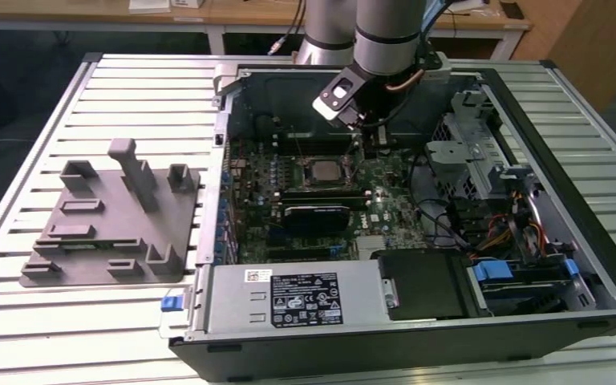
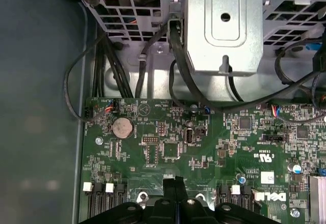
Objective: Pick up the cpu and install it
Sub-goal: 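Close the cpu cover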
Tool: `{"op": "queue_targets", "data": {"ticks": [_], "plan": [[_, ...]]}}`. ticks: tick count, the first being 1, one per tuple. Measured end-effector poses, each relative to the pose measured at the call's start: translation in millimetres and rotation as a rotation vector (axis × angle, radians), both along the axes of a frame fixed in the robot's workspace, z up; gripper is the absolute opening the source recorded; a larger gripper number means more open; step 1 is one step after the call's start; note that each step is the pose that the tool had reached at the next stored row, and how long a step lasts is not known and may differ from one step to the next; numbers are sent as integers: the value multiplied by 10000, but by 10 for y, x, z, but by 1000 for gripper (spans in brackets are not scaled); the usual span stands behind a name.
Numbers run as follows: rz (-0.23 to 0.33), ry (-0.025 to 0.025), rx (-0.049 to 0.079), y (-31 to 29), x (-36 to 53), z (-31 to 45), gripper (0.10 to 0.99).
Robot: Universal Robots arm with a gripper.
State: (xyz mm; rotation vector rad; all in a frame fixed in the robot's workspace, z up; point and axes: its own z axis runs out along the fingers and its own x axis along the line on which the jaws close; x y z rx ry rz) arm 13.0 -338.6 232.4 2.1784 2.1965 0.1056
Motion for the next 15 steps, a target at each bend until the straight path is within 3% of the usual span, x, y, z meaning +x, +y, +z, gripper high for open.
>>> {"op": "queue_targets", "data": {"ticks": [15], "plan": [[0, 0, 0, 0, -143, -22, 106]]}}
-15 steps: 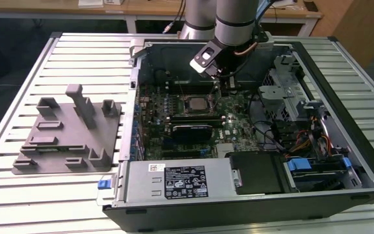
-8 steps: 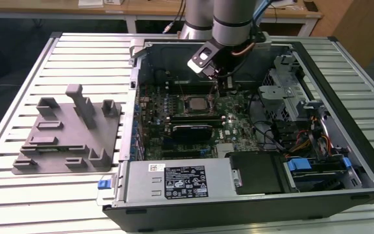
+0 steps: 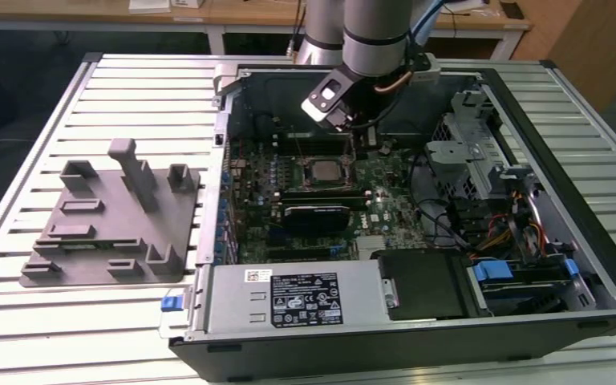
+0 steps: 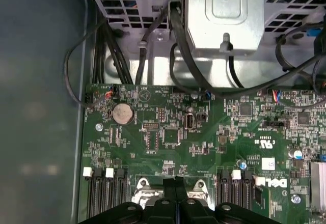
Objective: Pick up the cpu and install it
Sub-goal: 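Close the cpu cover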
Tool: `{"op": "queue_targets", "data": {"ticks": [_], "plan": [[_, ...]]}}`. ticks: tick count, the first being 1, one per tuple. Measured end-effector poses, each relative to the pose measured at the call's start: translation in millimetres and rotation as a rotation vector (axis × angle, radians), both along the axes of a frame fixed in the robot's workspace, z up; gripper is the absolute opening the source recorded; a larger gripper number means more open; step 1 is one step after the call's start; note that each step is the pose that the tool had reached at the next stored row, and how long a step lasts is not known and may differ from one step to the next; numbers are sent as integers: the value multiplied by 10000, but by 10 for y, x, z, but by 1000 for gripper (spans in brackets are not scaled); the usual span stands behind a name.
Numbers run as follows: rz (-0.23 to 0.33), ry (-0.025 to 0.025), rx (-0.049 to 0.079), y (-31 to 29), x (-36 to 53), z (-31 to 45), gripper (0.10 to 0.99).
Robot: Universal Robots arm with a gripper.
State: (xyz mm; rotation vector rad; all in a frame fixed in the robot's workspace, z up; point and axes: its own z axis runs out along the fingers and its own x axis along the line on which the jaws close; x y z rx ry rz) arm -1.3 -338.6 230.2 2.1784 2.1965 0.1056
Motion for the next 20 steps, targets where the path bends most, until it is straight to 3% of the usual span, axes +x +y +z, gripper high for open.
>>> {"op": "queue_targets", "data": {"ticks": [20], "plan": [[0, 0, 0, 0, -146, -40, 106]]}}
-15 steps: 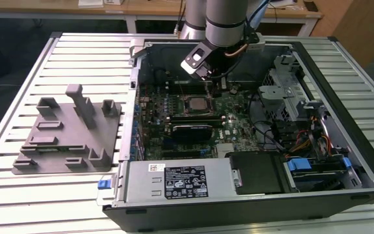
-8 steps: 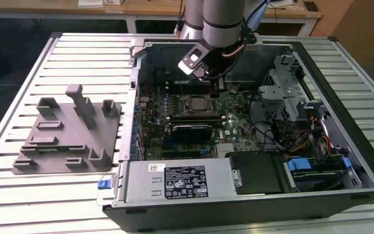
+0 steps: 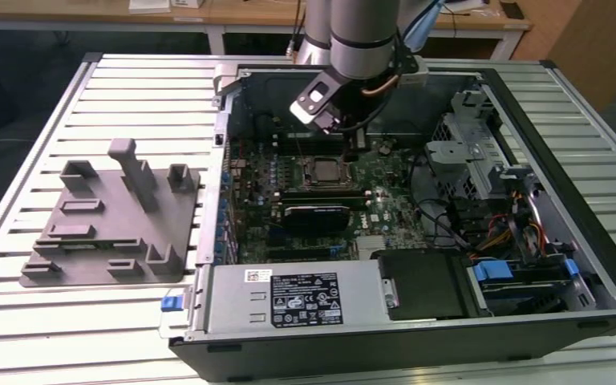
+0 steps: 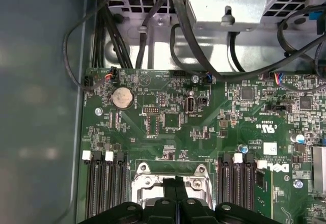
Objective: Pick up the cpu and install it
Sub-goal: 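Close the cpu cover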
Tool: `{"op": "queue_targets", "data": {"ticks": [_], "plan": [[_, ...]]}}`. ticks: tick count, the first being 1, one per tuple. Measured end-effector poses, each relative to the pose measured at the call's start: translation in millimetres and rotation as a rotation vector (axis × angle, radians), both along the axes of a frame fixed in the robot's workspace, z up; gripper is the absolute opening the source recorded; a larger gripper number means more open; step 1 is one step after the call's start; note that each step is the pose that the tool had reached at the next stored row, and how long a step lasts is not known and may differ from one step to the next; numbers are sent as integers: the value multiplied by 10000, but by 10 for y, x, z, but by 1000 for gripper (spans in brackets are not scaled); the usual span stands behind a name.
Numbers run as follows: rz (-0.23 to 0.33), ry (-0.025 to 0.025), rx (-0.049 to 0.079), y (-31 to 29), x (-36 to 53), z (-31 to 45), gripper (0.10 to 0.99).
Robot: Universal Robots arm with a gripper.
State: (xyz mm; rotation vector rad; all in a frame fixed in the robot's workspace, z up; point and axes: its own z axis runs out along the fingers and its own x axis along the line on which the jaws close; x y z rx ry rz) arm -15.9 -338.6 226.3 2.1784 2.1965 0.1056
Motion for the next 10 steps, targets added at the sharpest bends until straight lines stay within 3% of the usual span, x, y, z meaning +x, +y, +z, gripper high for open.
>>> {"op": "queue_targets", "data": {"ticks": [10], "plan": [[0, 0, 0, 0, -54, -13, 106]]}}
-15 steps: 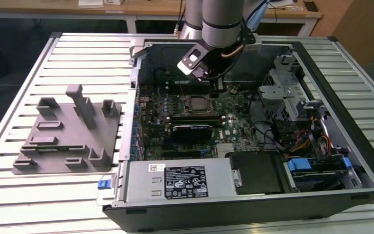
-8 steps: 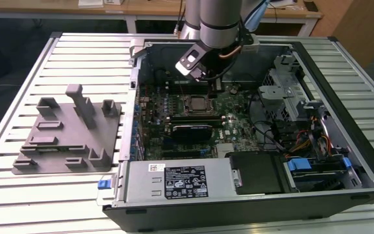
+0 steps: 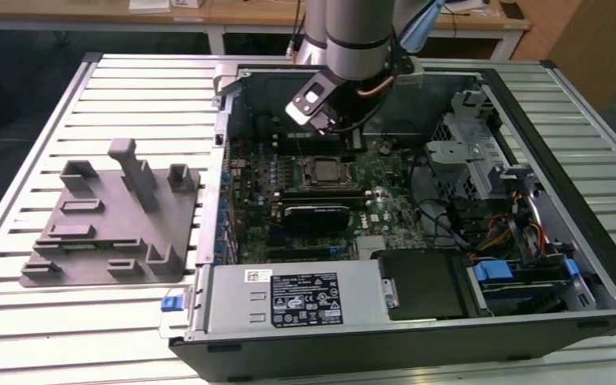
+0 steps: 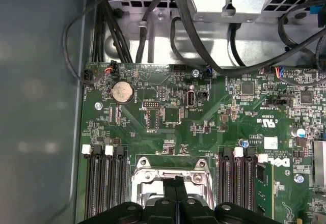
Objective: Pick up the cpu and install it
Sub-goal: 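Close the cpu cover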
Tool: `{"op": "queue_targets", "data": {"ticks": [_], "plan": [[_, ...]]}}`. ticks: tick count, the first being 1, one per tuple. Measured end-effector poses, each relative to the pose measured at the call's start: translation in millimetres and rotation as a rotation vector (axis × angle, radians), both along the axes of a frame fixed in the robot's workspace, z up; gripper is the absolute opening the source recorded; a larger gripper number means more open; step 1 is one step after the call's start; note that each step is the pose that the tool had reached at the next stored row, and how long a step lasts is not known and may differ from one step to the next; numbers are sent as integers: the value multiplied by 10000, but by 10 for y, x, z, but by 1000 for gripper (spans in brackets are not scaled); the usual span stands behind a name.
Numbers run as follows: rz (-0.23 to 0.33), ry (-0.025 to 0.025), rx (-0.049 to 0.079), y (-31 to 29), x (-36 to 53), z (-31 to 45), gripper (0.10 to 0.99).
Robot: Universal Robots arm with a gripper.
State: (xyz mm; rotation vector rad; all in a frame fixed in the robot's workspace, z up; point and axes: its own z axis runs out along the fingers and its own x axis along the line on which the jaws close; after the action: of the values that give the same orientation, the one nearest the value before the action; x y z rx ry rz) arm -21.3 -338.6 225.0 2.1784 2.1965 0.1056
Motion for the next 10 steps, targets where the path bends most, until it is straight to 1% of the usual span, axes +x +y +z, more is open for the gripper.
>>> {"op": "queue_targets", "data": {"ticks": [7, 10], "plan": [[0, -1, 1, 0, -66, -10, 106], [2, 0, 0, 0, -69, -10, 106]]}}
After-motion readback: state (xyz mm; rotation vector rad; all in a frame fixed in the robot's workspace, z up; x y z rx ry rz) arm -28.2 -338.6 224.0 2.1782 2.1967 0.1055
